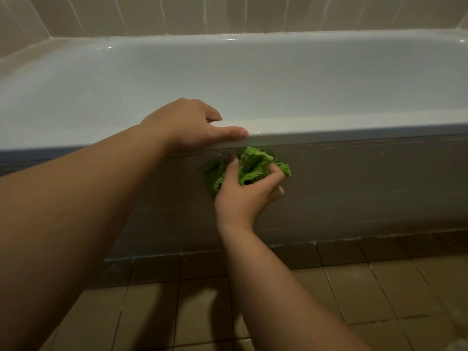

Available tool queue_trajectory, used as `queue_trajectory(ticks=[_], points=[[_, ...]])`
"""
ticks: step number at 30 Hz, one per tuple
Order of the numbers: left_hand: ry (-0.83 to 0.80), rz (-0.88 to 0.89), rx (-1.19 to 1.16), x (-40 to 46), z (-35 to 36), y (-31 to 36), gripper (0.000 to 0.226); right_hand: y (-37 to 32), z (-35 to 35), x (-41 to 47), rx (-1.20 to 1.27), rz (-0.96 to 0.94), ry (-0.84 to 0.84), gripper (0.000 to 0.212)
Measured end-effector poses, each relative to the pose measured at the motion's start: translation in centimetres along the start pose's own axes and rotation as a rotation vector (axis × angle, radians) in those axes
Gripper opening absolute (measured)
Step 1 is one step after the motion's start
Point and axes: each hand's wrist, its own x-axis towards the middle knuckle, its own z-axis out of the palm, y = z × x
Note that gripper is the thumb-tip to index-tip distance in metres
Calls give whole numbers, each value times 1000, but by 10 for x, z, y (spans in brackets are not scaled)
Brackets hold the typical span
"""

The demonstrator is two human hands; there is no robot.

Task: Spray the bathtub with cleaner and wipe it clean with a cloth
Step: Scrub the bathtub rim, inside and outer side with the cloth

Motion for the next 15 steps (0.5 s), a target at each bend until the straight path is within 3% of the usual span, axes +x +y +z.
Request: queue_trajectory(ticks=[4, 9, 15], points=[[-10, -6, 15, 0, -1, -1, 88, 3, -6, 17, 34, 58, 156, 72], [-14, -8, 3, 2, 0, 0, 97, 3, 5, -9, -3, 8, -32, 58], [7, 1, 4, 3, 1, -2, 93, -13, -11, 21, 84, 45, 136, 66]])
